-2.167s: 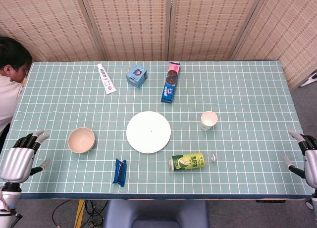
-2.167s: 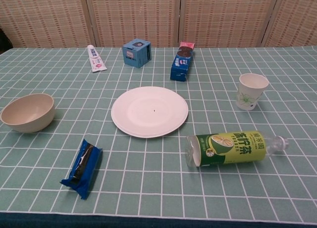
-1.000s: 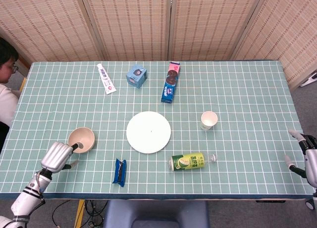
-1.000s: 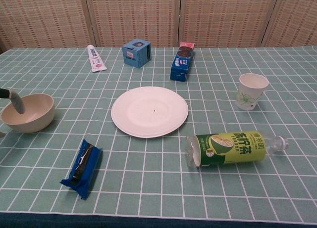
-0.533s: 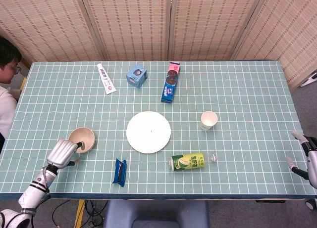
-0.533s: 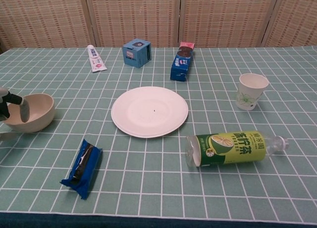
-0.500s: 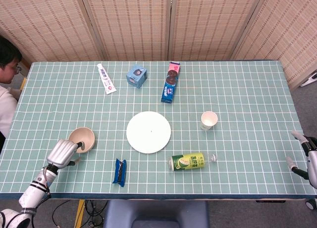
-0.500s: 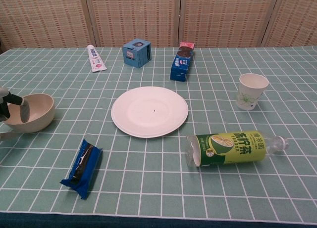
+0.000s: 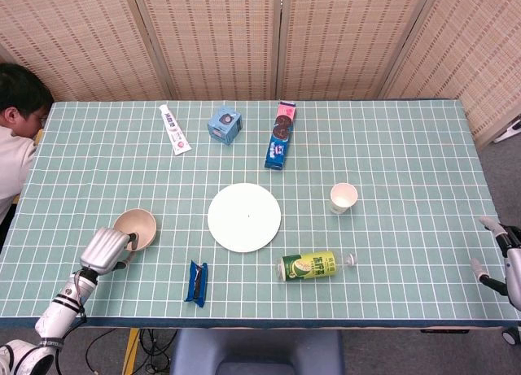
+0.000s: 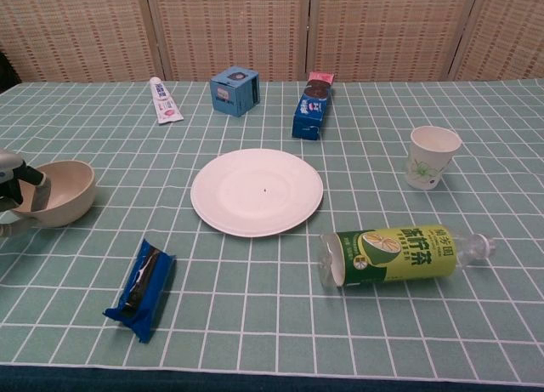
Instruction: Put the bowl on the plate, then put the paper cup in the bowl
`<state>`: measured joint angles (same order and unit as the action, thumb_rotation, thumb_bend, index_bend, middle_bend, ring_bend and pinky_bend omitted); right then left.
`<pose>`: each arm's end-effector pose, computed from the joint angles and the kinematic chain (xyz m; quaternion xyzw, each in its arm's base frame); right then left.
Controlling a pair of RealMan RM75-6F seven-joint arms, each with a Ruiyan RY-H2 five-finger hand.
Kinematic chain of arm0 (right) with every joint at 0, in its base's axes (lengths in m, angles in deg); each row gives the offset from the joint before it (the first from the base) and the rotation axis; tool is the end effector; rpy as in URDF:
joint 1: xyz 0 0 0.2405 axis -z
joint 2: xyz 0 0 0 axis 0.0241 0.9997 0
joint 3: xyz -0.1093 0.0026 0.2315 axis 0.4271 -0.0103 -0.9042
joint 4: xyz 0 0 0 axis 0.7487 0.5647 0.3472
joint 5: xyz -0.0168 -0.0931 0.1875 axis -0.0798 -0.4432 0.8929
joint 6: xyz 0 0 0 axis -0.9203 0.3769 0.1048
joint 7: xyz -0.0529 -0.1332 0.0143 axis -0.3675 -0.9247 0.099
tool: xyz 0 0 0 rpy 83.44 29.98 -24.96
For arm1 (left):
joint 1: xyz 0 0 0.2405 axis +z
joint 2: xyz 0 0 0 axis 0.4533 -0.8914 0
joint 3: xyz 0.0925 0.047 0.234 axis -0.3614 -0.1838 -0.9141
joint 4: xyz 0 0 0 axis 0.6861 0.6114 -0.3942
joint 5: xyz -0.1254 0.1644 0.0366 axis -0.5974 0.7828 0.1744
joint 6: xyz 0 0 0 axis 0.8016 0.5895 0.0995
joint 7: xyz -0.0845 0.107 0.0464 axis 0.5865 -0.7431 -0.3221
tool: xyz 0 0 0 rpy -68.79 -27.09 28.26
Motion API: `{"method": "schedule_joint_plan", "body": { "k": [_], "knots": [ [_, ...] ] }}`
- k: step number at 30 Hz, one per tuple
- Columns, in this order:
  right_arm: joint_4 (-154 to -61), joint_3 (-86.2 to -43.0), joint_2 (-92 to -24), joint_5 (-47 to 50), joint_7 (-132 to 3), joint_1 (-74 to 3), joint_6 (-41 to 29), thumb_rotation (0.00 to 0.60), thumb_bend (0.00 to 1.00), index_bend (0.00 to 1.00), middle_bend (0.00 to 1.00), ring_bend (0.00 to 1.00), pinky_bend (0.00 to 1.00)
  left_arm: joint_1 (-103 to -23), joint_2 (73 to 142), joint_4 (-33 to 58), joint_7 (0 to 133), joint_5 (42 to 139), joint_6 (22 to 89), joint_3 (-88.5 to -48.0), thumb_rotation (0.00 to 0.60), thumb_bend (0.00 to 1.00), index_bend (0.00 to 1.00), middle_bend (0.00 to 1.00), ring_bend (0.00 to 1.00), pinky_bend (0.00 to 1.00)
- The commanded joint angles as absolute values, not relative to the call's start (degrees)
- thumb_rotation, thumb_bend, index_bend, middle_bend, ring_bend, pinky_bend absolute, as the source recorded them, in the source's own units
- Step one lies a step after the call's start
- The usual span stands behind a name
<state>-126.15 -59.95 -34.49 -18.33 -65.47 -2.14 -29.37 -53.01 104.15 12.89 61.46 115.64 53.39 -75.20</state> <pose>-0.3279 -0.1675 0.1989 0.5524 -0.3760 0.3691 0.6459 -0.2901 0.2898 0.0452 -0.7641 -0.3156 -0.2978 0.4773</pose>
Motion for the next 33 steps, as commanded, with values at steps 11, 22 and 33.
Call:
{"method": "schedule_joint_plan", "body": {
  "k": [11, 22, 33],
  "knots": [
    [-126.07, -60.15, -34.47, -18.25, -65.52, -2.32, -29.21, 0.6, 0.26, 0.19, 0.29, 0.23, 0.3, -55.23, 103.36, 12.65, 63.36, 117.73, 53.56, -75.29, 0.6, 0.43, 0.6, 0.98, 0.94, 1.0],
    [-126.28, -60.31, -34.17, -18.13, -65.93, -2.34, -29.27, 0.6, 0.26, 0.19, 0.29, 0.23, 0.3, -63.36, 104.21, 8.41, 65.3, 122.26, 50.86, -72.71, 0.6, 0.43, 0.6, 0.98, 0.94, 1.0],
    [-126.39, -60.15, -33.82, -17.59, -65.89, -1.6, -29.77, 0.6, 0.26, 0.19, 0.29, 0.23, 0.3, -72.88, 111.93, 11.29, 66.36, 122.7, 45.43, -69.22, 0.6, 0.43, 0.61, 0.98, 0.94, 1.0]
  ]
}}
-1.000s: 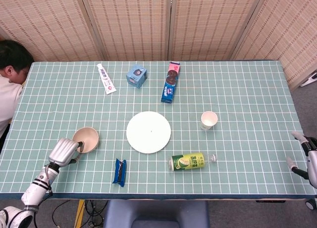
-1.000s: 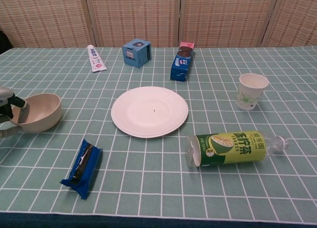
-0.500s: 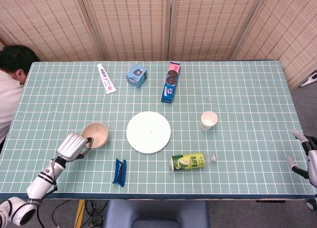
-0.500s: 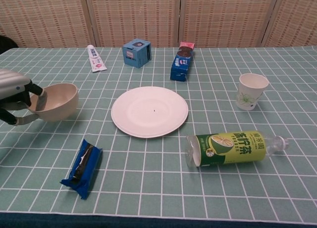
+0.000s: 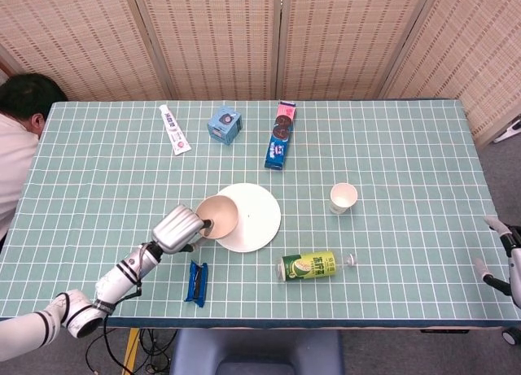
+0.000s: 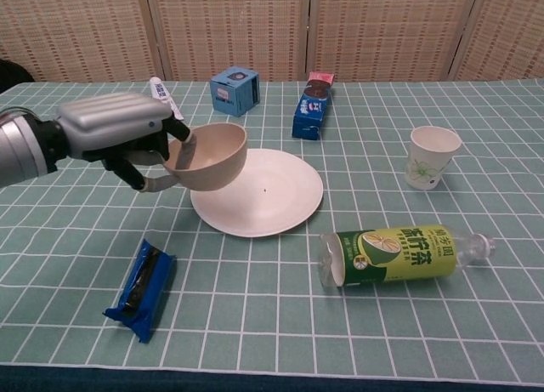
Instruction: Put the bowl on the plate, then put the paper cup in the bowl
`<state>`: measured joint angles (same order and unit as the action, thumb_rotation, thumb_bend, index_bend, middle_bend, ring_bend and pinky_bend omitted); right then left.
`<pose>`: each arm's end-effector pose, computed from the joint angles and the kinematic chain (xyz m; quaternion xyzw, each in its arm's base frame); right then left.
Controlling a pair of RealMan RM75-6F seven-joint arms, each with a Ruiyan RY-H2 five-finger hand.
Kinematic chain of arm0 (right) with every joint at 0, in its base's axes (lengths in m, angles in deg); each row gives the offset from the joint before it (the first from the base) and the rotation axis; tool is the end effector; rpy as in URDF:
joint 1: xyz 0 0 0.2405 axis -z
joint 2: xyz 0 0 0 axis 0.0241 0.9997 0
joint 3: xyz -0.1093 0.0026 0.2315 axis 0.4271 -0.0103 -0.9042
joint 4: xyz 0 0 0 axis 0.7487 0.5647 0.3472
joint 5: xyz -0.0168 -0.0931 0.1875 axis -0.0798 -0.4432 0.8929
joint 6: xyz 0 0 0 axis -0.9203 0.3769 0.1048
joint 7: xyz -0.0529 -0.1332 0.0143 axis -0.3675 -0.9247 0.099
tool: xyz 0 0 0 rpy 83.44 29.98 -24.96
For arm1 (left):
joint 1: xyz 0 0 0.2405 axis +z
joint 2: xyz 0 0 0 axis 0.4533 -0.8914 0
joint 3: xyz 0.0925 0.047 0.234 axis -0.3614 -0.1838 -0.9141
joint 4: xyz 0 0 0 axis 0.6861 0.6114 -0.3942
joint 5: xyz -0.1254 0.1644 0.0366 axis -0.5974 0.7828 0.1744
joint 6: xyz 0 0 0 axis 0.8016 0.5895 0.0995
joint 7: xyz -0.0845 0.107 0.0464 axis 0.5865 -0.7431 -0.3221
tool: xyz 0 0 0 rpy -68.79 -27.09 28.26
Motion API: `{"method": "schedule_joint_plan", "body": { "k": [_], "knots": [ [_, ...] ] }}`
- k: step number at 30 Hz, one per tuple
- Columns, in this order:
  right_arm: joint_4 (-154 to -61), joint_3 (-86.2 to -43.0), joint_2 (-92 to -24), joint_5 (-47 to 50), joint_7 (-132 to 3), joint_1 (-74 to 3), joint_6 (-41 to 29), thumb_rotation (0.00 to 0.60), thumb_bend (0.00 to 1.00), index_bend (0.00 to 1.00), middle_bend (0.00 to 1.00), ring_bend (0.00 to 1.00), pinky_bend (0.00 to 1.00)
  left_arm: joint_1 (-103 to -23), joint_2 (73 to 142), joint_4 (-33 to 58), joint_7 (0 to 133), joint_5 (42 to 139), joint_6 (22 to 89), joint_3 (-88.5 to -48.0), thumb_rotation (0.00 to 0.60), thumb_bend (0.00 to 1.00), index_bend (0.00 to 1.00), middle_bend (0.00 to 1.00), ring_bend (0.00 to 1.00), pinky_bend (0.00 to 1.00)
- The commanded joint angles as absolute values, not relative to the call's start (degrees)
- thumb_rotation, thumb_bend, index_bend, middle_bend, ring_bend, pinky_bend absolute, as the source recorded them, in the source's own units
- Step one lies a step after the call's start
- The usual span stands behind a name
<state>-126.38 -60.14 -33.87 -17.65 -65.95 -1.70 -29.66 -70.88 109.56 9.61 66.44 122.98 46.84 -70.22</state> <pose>-0.3297 -0.1653 0.2039 0.5484 -0.3732 0.3626 0.6546 -0.1430 0.3444 -0.0033 -0.8213 -0.2333 -0.4076 0.3240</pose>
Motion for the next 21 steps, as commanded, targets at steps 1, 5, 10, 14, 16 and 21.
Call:
{"method": "schedule_joint_plan", "body": {
  "k": [1, 5, 10, 14, 16, 21],
  "knots": [
    [-126.38, -60.14, -33.8, -17.58, -65.87, -1.56, -29.82, 0.6, 0.26, 0.19, 0.29, 0.23, 0.3, -73.47, 112.73, 11.75, 66.76, 122.26, 44.85, -68.98, 0.6, 0.43, 0.61, 0.98, 0.94, 1.0],
    [-126.37, -60.09, -33.69, -17.57, -65.79, -1.39, -29.93, 0.6, 0.26, 0.19, 0.29, 0.23, 0.3, -75.99, 115.68, 14.58, 66.99, 120.96, 42.78, -68.11, 0.6, 0.43, 0.61, 0.98, 0.94, 1.0],
    [-126.15, -60.1, -33.6, -17.27, -65.38, -1.09, -30.06, 0.6, 0.26, 0.19, 0.29, 0.23, 0.3, -78.56, 118.61, 17.83, 64.88, 119.45, 40.53, -67.58, 0.6, 0.43, 0.61, 0.98, 0.94, 1.0],
    [-125.79, -60.07, -33.68, -17.04, -64.95, -0.79, -30.19, 0.6, 0.26, 0.19, 0.29, 0.23, 0.3, -80.04, 120.34, 19.97, 63.67, 117.87, 39.05, -67.11, 0.6, 0.43, 0.61, 0.98, 0.94, 1.0],
    [-125.49, -60.11, -33.78, -16.76, -64.61, -0.62, -30.24, 0.6, 0.26, 0.19, 0.29, 0.23, 0.3, -80.73, 120.92, 20.86, 62.7, 117.23, 38.4, -67.0, 0.6, 0.43, 0.61, 0.97, 0.93, 1.0],
    [-124.97, -60.15, -33.77, -16.5, -63.99, -0.49, -30.04, 0.6, 0.26, 0.19, 0.29, 0.23, 0.3, -81.83, 122.17, 22.55, 59.61, 115.67, 37.3, -67.05, 0.6, 0.43, 0.6, 0.97, 0.93, 1.0]
  ]
}}
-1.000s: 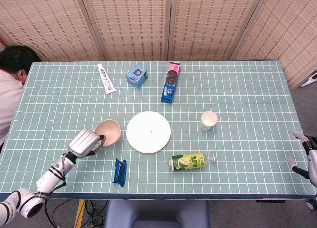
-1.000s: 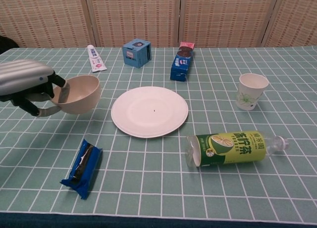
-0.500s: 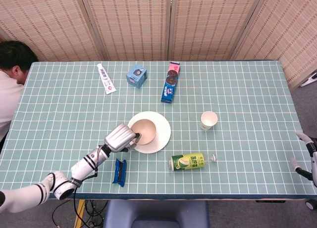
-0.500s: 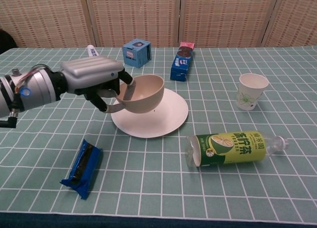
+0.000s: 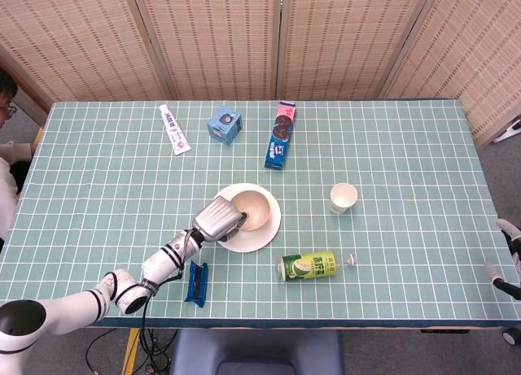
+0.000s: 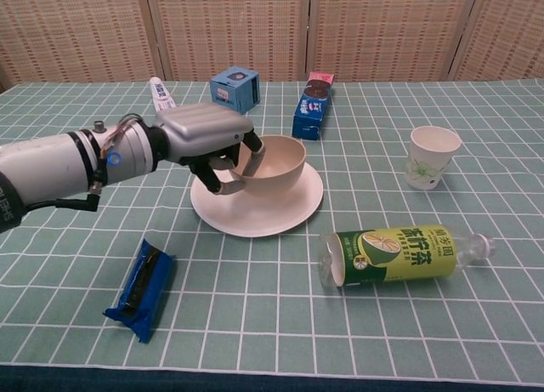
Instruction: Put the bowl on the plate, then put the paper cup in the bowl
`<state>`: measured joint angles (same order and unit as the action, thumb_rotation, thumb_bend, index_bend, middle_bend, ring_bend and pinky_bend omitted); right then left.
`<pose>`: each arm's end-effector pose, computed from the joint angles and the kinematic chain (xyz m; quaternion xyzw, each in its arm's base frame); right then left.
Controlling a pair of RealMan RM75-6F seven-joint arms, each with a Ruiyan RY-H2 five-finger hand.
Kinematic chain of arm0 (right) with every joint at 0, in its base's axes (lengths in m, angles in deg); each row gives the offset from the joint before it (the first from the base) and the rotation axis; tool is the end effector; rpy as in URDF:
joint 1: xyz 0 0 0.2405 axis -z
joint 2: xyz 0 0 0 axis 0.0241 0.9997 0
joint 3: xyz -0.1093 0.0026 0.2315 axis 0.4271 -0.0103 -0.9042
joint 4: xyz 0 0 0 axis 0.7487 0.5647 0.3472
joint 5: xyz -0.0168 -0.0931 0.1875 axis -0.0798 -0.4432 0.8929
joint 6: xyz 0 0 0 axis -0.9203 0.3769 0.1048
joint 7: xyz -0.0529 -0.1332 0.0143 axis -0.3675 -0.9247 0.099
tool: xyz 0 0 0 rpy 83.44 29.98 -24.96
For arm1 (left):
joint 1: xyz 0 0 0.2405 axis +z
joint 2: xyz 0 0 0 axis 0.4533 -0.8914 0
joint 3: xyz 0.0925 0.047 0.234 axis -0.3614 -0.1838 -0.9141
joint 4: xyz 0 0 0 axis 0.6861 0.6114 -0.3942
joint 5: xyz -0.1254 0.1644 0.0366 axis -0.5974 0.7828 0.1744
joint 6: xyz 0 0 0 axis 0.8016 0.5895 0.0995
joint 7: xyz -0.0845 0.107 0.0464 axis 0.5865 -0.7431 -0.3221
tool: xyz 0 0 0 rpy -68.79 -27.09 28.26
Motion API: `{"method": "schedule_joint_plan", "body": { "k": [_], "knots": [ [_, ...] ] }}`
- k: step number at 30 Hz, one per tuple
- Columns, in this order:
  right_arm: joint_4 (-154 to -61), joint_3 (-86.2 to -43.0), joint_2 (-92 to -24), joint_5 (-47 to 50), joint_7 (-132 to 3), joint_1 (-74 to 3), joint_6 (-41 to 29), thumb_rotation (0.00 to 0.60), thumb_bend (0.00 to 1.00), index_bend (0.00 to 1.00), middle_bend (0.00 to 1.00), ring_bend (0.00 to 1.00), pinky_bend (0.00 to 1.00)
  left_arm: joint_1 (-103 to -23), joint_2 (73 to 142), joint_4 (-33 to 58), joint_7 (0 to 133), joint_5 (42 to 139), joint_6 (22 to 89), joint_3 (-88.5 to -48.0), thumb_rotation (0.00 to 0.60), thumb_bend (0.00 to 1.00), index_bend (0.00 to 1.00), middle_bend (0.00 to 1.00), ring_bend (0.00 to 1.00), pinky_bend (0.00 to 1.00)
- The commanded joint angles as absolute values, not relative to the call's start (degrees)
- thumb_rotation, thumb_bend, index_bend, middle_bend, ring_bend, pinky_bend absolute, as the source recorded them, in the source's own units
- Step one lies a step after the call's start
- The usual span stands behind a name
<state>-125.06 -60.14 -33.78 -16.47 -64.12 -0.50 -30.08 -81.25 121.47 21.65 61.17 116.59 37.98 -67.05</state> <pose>-0.3394 -0.1577 0.2095 0.5338 -0.3811 0.3575 0.6648 -0.0912 0.3808 -0.0624 -0.8450 -0.2019 -0.3744 0.3242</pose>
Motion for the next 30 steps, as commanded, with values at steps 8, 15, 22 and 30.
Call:
{"method": "schedule_joint_plan", "body": {
  "k": [8, 15, 22, 30],
  "knots": [
    [-124.46, -60.32, -33.9, -16.35, -63.47, -0.35, -30.1, 0.6, 0.26, 0.19, 0.29, 0.23, 0.3, -81.43, 121.3, 20.19, 52.97, 111.82, 37.01, -66.88, 0.6, 0.37, 0.43, 0.85, 0.84, 0.98],
    [-124.08, -60.66, -34.15, -16.4, -63.32, -0.49, -30.22, 0.6, 0.26, 0.19, 0.29, 0.23, 0.3, -79.83, 118.32, 14.03, 46.73, 108.99, 39.48, -66.76, 0.6, 0.29, 0.28, 0.71, 0.68, 0.97],
    [-124.38, -60.69, -33.62, -16.83, -63.42, -1.12, -29.28, 0.6, 0.26, 0.19, 0.29, 0.23, 0.3, -75.33, 111.07, 3.14, 41.07, 103.57, 43.74, -66.81, 0.6, 0.27, 0.2, 0.45, 0.48, 0.81],
    [-126.25, -60.65, -31.24, -18.32, -64.38, -3.39, -26.22, 0.6, 0.26, 0.19, 0.29, 0.23, 0.3, -67.57, 102.96, -3.21, 41.97, 102.04, 52.84, -68.58, 0.6, 0.27, 0.2, 0.36, 0.39, 0.57]
  ]
}}
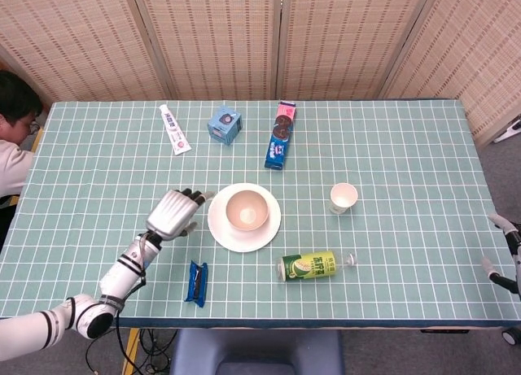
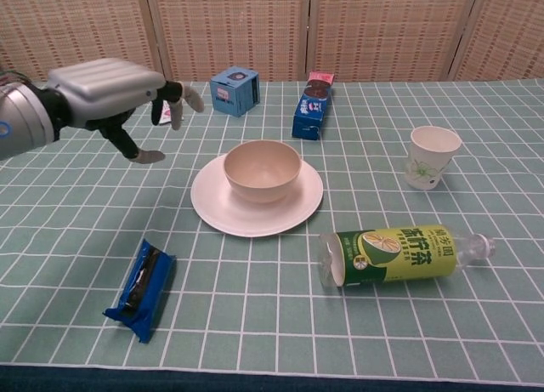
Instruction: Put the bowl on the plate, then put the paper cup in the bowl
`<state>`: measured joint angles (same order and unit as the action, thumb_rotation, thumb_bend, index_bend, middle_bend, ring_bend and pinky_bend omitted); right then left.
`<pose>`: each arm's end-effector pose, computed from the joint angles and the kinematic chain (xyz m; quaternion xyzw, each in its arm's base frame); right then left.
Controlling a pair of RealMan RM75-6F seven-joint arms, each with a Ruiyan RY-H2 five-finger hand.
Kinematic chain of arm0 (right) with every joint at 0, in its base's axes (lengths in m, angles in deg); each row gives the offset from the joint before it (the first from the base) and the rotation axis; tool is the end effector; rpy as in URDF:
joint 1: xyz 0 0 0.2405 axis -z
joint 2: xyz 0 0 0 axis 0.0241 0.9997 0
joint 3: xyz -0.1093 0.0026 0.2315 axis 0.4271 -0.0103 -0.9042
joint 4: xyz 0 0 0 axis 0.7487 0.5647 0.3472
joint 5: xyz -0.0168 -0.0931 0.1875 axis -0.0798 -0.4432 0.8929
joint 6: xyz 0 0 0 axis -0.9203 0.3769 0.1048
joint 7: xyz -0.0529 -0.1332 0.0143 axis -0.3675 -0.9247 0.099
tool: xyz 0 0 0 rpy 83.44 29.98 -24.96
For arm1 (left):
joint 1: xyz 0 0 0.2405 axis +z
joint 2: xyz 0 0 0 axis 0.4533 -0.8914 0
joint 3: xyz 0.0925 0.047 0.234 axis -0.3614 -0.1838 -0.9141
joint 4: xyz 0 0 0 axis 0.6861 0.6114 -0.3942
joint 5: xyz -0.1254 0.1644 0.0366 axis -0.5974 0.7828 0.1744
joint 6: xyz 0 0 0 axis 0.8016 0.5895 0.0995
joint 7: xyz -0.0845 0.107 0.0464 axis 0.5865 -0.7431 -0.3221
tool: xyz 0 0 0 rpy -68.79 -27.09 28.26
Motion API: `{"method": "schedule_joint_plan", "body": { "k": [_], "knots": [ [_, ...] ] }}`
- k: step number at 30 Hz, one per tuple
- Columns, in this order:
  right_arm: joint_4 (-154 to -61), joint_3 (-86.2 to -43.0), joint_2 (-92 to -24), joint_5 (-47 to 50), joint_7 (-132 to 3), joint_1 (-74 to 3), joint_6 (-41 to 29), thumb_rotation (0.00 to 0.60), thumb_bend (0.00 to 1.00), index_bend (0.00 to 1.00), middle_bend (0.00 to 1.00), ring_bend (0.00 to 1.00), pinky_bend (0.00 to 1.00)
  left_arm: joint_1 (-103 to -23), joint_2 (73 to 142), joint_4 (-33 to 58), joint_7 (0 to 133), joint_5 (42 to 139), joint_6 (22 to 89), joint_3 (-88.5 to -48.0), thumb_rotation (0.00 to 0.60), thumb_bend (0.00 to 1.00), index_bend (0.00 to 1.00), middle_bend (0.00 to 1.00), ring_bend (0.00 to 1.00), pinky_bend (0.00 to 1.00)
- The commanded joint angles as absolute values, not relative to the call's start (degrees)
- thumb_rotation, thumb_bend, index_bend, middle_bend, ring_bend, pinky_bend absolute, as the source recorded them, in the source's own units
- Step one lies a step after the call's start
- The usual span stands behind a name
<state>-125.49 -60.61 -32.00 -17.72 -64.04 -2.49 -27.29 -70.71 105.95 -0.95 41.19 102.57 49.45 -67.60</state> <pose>-0.3332 -0.1719 0.2126 0.5588 -0.3740 0.3558 0.6491 -0.1388 0.3536 0.0251 -0.7861 -0.2206 -0.3618 0.4500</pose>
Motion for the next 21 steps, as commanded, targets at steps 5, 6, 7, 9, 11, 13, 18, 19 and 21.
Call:
{"method": "schedule_joint_plan", "body": {
  "k": [5, 6, 7, 9, 11, 13, 18, 19, 21],
  "knots": [
    [-128.68, -61.05, -29.01, -19.33, -66.13, -6.84, -21.72, 0.6, 0.25, 0.17, 0.29, 0.23, 0.3, -62.52, 99.19, -5.05, 43.82, 101.56, 58.21, -69.84, 0.6, 0.26, 0.2, 0.36, 0.36, 0.51],
    [-129.0, -61.19, -28.78, -19.45, -66.47, -7.57, -20.85, 0.6, 0.25, 0.17, 0.29, 0.23, 0.3, -61.67, 98.66, -5.37, 44.21, 101.36, 59.04, -70.0, 0.6, 0.26, 0.2, 0.35, 0.36, 0.51],
    [-129.42, -61.41, -28.49, -19.42, -66.92, -8.62, -19.5, 0.6, 0.24, 0.17, 0.28, 0.23, 0.3, -60.61, 98.02, -5.72, 44.65, 101.19, 60.07, -70.23, 0.6, 0.26, 0.2, 0.35, 0.36, 0.51],
    [-130.0, -61.86, -28.18, -19.22, -67.5, -10.35, -17.3, 0.6, 0.22, 0.15, 0.27, 0.22, 0.3, -59.15, 97.07, -6.18, 45.0, 100.96, 61.46, -70.57, 0.6, 0.26, 0.2, 0.35, 0.36, 0.51],
    [-130.25, -62.58, -28.4, -18.69, -68.25, -12.51, -14.83, 0.6, 0.2, 0.1, 0.26, 0.22, 0.3, -57.6, 96.32, -6.51, 45.29, 100.97, 63.24, -70.81, 0.6, 0.26, 0.2, 0.35, 0.36, 0.51],
    [-130.34, -63.33, -28.96, -17.98, -69.69, -14.85, -12.22, 0.6, 0.18, 0.02, 0.26, 0.22, 0.3, -56.18, 95.77, -6.92, 45.65, 101.16, 64.83, -71.09, 0.6, 0.26, 0.2, 0.35, 0.36, 0.51],
    [-129.35, -65.1, -31.61, -15.29, -72.85, -21.02, -5.04, 0.6, 0.13, 0.0, 0.22, 0.22, 0.3, -53.61, 94.6, -8.23, 46.33, 101.6, 67.33, -71.56, 0.6, 0.26, 0.21, 0.35, 0.36, 0.5],
    [-128.82, -65.47, -32.45, -14.38, -73.45, -22.7, -2.89, 0.6, 0.12, 0.0, 0.2, 0.21, 0.3, -53.08, 94.4, -8.47, 46.52, 101.92, 67.87, -71.69, 0.6, 0.26, 0.22, 0.35, 0.36, 0.5],
    [-127.9, -65.9, -33.77, -12.97, -74.84, -25.16, 0.2, 0.6, 0.1, 0.0, 0.17, 0.2, 0.3, -52.4, 94.0, -8.89, 46.77, 102.37, 68.38, -71.92, 0.6, 0.26, 0.22, 0.35, 0.36, 0.5]
  ]
}}
